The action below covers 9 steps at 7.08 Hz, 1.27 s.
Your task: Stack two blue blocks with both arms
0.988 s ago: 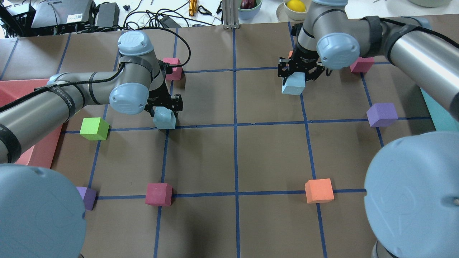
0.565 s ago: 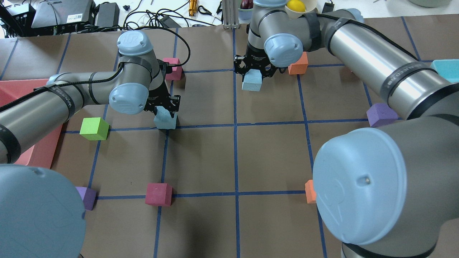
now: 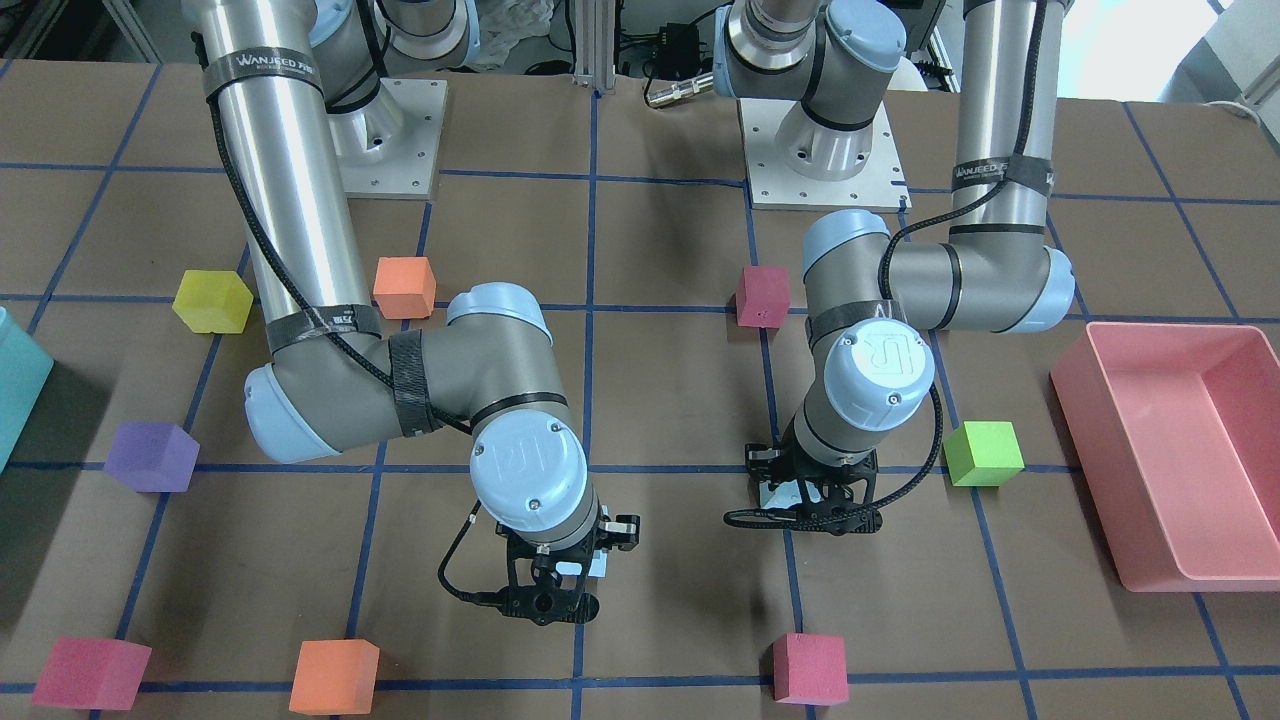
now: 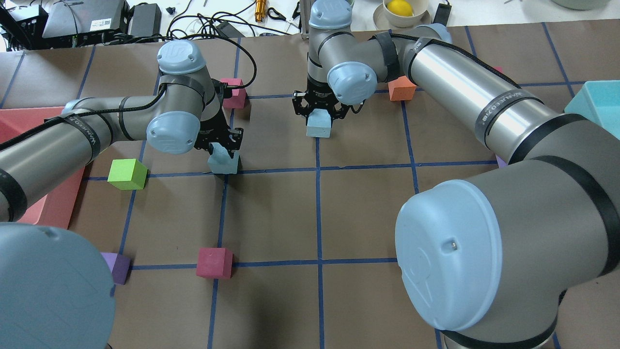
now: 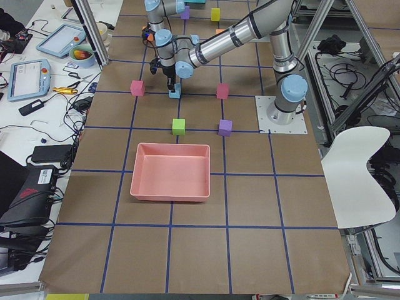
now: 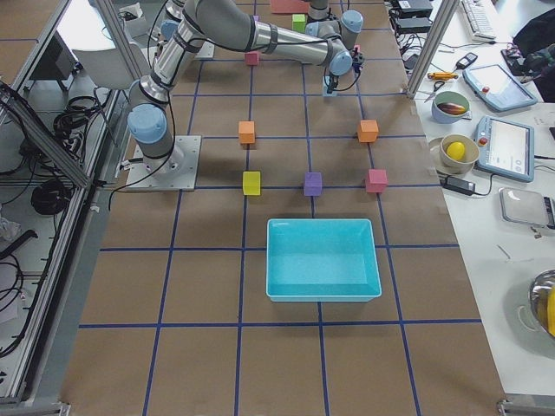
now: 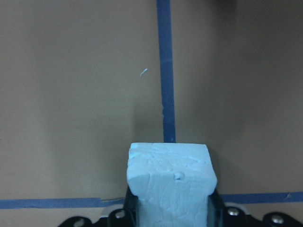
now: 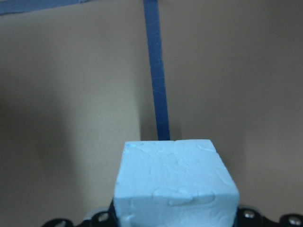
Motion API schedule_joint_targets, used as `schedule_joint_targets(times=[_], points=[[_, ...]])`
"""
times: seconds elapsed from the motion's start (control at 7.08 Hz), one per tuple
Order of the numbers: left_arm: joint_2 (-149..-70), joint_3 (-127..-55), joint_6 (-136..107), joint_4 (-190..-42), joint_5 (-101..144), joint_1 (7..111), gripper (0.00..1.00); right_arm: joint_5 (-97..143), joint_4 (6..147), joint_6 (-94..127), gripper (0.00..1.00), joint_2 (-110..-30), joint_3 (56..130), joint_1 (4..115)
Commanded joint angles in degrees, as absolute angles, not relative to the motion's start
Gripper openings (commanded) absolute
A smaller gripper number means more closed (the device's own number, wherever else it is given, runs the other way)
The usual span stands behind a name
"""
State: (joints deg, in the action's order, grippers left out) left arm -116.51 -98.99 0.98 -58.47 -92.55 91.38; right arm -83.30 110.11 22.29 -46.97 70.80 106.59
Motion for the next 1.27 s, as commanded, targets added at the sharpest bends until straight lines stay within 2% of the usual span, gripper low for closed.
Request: schedule_joint_targets(times=[0.0, 0.56, 0.85, 1.13], points=[[-116.19, -98.35, 0.97, -58.54, -92.55, 91.41, 0.0, -83.93, 110.48, 22.5, 0.99, -46.93, 70.93, 106.61], [-115.84, -92.22, -0.17, -64.4, -91.5, 91.84, 0.0, -83.94, 109.69, 21.62, 1.0, -47.37, 70.41, 106.35], [-116.28, -87.3, -2.98, -68.54, -91.23, 93.77, 0.0, -83.85, 104.79, 20.31, 1.0, -54.1, 69.96, 101.2], [-117.33, -80.89, -9.72, -73.88, -88.26, 95.88, 0.0, -84.11, 93.74, 12.61, 1.0, -61.83, 70.66, 94.86]])
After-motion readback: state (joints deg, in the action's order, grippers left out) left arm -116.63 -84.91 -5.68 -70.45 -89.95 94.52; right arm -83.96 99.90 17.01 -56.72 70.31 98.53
